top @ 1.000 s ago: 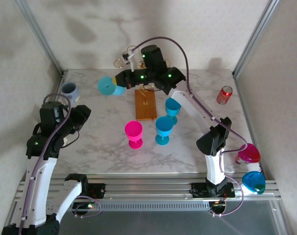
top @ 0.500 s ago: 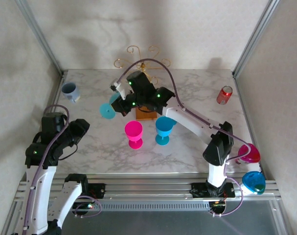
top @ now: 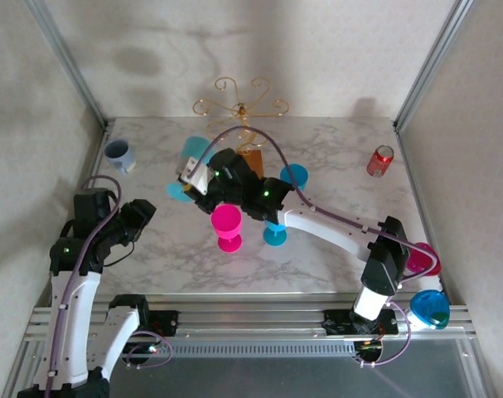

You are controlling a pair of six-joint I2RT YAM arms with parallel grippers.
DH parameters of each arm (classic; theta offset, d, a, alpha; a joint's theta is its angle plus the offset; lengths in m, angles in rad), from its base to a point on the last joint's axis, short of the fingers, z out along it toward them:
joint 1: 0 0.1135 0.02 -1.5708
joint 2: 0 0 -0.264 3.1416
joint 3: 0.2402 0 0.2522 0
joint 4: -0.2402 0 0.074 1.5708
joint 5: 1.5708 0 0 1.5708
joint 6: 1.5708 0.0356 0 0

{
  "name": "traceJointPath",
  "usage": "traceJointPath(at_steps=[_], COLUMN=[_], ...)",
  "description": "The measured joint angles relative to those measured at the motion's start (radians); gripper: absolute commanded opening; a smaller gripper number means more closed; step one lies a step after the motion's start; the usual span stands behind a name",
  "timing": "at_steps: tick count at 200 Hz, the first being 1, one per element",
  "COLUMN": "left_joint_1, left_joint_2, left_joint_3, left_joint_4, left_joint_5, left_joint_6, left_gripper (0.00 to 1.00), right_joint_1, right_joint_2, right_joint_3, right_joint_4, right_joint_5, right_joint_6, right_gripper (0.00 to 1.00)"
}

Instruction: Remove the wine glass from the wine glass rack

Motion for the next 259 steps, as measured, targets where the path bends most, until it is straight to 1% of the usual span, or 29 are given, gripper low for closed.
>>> traceJointPath(at_steps=[24, 68, 86, 133, 189, 259], left_joint_1=[0.005, 0.01, 0.01, 0.012, 0.012, 0.012], left_joint_2=[0.011, 0.015, 0.018, 0.057, 0.072, 0.086], left_joint_3=[0.0, -0.001, -0.009, -0.031, -0.058, -0.094], left_joint_4=[0.021, 0.07, 0.098, 0.152, 0.24, 0.341], left_joint_5=[0.018, 0.037, 0.049, 0.076, 0.102, 0.129], left_joint_6=[-0.001, -0.02, -0.034, -0.056, -0.109, -0.174], left_gripper=[0.44, 0.45, 0.44, 0.44, 0.43, 0.42], right_joint_1=[0.045, 0.091, 0.106, 0.122, 0.139, 0.144], right_joint_2=[0.0, 0.0, 0.0, 0.002, 0.026, 0.055], right_joint_3=[-0.068, -0.181, -0.206, -0.253, -0.265, -0.265], right_joint_4=[0.073, 0.209, 0.266, 0.394, 0.484, 0.51], right_joint_5=[0.069, 0.188, 0.233, 0.305, 0.346, 0.367], right_joint_6=[-0.09, -0.251, -0.313, -0.421, -0.512, -0.546], right_gripper=[0.0, 0.0, 0.0, 0.0, 0.0, 0.0])
